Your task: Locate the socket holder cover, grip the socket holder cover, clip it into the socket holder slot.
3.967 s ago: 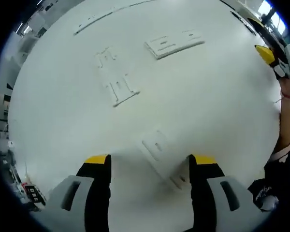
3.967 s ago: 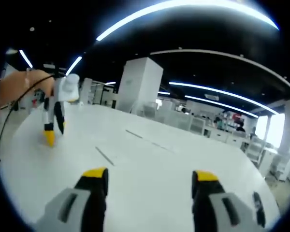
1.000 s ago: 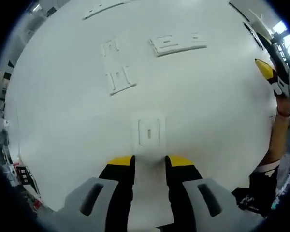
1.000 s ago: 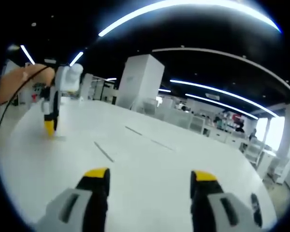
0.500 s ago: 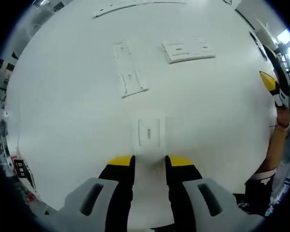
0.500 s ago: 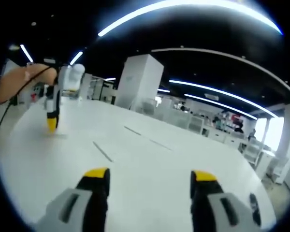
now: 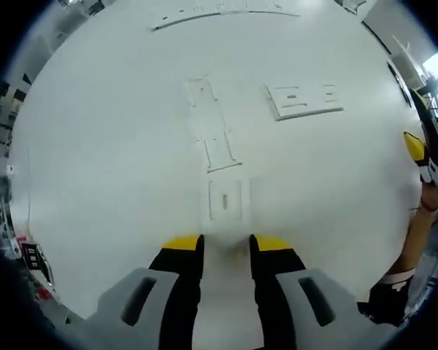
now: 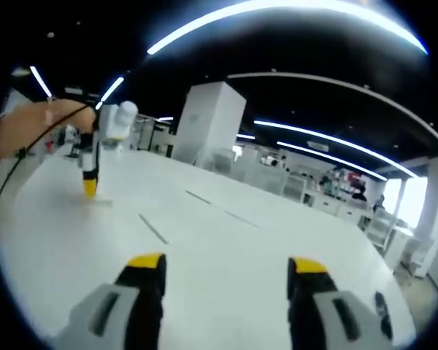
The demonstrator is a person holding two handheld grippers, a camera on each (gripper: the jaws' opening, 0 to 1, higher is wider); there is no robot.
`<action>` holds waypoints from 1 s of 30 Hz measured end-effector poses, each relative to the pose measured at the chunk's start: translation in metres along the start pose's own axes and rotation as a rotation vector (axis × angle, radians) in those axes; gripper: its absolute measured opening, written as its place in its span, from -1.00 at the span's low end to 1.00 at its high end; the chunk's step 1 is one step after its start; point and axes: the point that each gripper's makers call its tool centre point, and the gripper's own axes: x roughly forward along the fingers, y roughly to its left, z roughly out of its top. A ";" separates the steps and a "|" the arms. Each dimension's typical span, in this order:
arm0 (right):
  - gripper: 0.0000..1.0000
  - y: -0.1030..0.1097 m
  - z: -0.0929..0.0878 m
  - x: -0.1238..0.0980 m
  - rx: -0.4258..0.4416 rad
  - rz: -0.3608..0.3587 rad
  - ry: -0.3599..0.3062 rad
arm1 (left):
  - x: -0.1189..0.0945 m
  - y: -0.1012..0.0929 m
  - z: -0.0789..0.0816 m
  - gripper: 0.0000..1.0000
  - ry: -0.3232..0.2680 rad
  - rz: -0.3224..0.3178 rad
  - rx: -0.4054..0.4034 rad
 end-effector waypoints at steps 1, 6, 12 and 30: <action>0.37 0.000 0.000 0.000 -0.002 0.000 0.000 | 0.000 -0.001 -0.002 -0.48 0.001 0.000 0.005; 0.37 0.002 0.001 0.000 -0.013 0.001 0.000 | 0.003 -0.001 -0.003 -0.48 0.004 0.011 0.011; 0.37 0.002 0.002 0.000 -0.007 -0.005 0.000 | 0.004 -0.003 -0.004 -0.48 -0.004 0.015 0.019; 0.37 0.001 0.003 -0.001 -0.001 -0.011 -0.001 | 0.005 -0.002 -0.012 -0.47 -0.010 0.024 0.016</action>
